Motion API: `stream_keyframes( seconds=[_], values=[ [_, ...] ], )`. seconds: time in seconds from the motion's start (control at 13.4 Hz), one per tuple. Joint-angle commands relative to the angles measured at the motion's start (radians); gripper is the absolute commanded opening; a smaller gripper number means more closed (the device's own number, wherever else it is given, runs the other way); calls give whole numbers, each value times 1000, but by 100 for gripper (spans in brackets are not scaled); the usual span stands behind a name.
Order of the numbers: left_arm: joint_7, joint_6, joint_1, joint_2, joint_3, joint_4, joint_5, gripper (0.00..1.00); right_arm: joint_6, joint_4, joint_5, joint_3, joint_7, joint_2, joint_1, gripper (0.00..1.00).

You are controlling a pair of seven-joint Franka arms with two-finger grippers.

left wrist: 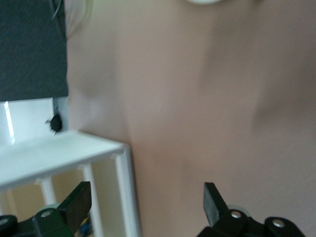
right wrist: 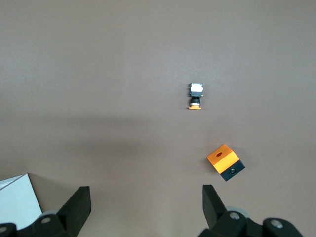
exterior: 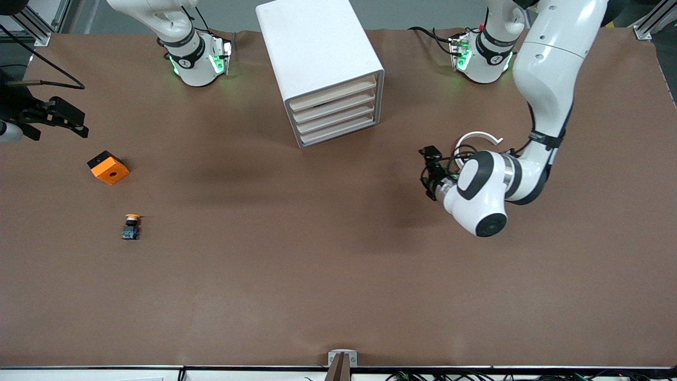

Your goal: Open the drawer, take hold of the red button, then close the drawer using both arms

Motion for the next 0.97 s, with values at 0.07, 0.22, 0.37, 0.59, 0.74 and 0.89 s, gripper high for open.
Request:
stream_keyframes(
  seconds=[0.07, 0.22, 0.37, 0.59, 0.74, 0.89],
  values=[
    [-106, -28, -2, 6, 5, 23, -229, 100, -11, 28, -3, -6, -6, 13, 11, 100],
    [-161, -31, -66, 6, 5, 26, -236, 100, -15, 28, -3, -6, 8, 13, 13, 100],
    [-164, -51, -102, 29, 4, 27, -260, 100, -17, 32, 0, -6, 11, 13, 32, 100],
    [-178, -54, -183, 57, 5, 29, -340, 90, -20, 57, 0, -5, 11, 10, 85, 100],
    [-201, -54, -230, 72, 5, 29, -343, 76, -20, 69, -3, -5, 11, 9, 133, 100],
    [-223, -54, -252, 83, 5, 29, -348, 64, -20, 77, -3, -3, 12, 9, 170, 100]
  ],
)
